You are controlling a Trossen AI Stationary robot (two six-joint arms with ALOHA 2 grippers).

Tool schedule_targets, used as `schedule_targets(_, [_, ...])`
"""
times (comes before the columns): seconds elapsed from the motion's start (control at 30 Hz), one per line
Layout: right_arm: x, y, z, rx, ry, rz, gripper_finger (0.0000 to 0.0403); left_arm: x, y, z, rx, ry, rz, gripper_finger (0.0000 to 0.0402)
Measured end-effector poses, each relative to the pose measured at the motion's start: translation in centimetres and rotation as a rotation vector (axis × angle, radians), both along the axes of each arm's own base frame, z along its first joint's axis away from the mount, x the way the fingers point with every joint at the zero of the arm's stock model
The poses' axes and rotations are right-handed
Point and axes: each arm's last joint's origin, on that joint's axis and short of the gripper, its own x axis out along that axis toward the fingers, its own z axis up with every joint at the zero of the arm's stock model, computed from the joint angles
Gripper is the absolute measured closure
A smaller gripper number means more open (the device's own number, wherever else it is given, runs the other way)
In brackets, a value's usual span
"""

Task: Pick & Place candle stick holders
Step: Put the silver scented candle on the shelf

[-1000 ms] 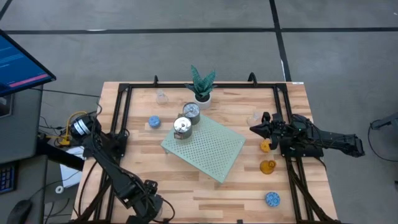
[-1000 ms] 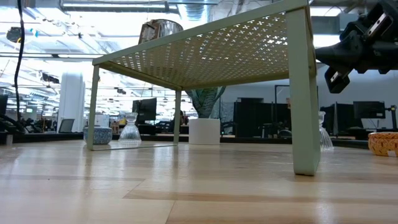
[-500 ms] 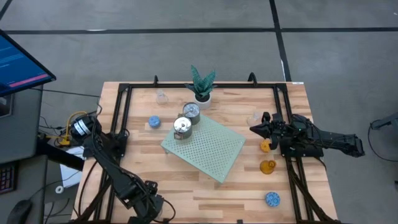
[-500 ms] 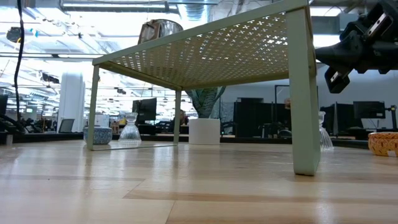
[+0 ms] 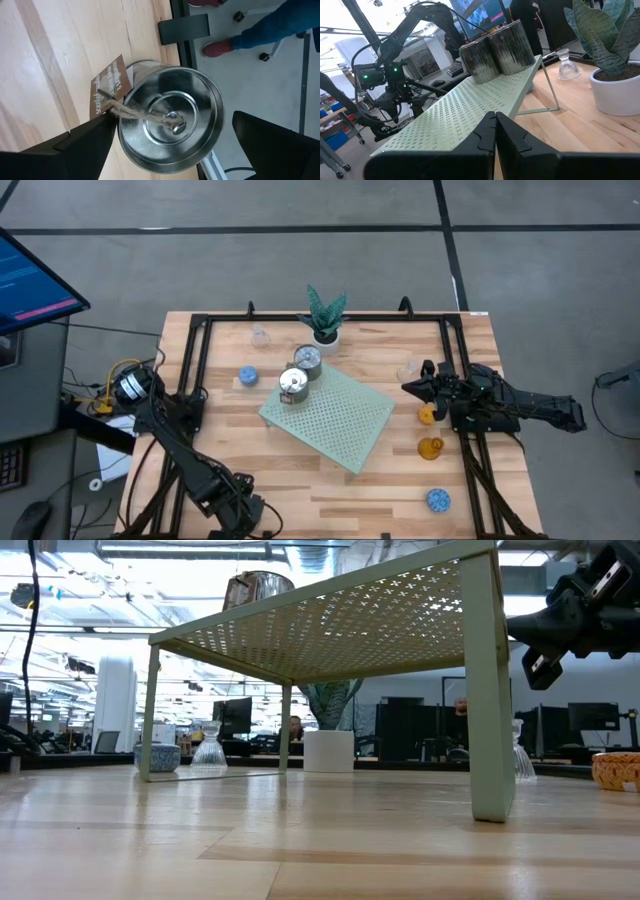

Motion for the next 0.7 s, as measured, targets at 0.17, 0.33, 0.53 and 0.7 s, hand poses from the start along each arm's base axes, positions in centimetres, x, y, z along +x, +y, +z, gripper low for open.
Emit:
schedule_targets(0.17, [0.0, 0.0, 0.0, 0.0, 0.0, 0.0, 0.0403, -0.1, -0.1, 0.0, -0.003, -0.001, -0.003, 0.0002])
schedule_targets(0.33, [0.0, 0.0, 0.0, 0.0, 0.0, 0.0, 0.0403, -0.3, -0.3, 0.0, -0.006, 0.004, -0.014, 0.0002])
schedule_targets(0.53, [0.0, 0.0, 0.0, 0.0, 0.0, 0.0, 0.0403, -0.3, -0.6, -0.6, 0.013, 0.006, -0.02, 0.0002])
schedule_targets(0.7, [0.0, 0.0, 0.0, 0.0, 0.0, 0.0, 0.0403, -0.3, -0.5, -1.2, 0.06, 0.006, -0.04, 0.0002])
